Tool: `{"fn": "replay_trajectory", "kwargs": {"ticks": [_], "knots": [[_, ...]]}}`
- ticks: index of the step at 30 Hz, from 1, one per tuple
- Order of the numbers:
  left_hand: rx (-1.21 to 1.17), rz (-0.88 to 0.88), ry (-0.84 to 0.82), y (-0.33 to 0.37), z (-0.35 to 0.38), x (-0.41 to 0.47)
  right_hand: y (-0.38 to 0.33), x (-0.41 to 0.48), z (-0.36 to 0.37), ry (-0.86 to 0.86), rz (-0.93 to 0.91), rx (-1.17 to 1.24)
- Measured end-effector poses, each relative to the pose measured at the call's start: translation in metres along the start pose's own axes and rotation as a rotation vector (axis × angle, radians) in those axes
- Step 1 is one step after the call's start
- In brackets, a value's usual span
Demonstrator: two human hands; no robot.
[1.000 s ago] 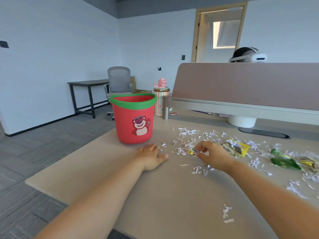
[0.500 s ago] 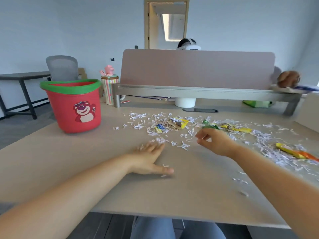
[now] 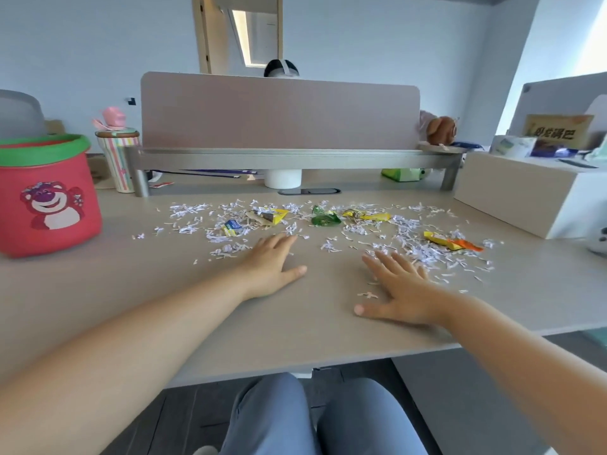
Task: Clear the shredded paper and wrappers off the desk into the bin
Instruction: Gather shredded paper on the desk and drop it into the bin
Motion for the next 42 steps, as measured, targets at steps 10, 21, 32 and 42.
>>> {"fn": "replay_trajectory", "kwargs": {"ticks": [10,21,32,42], "knots": [[0.055,-0.257,-0.159,-0.036,0.016,0.042,-0.022,0.123,-0.004,0.109,-0.095,0.042],[0.164,-0.079,-0.333,-0.036,0.005,0.023,0.063,0.052,-0.045,0.253,0.236,-0.004],[-0.052,0.094,-0.197,0.055,0.032,0.069,0.064,0.03,-0.011,0.164,0.352,0.067],[0.167,0.223,-0.341,0.046,0.022,0.029,0.067,0.003,-0.026,0.147,0.137,0.179]]}}
Point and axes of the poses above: each hand's wrist, its own x-axis towards the middle knuckle, its own z-axis out of the palm, y = z × x, the point moved 5 cm from there along x, towards the middle knuckle, and after that the axes turned 7 degrees about -z, right-handed, at the moved point
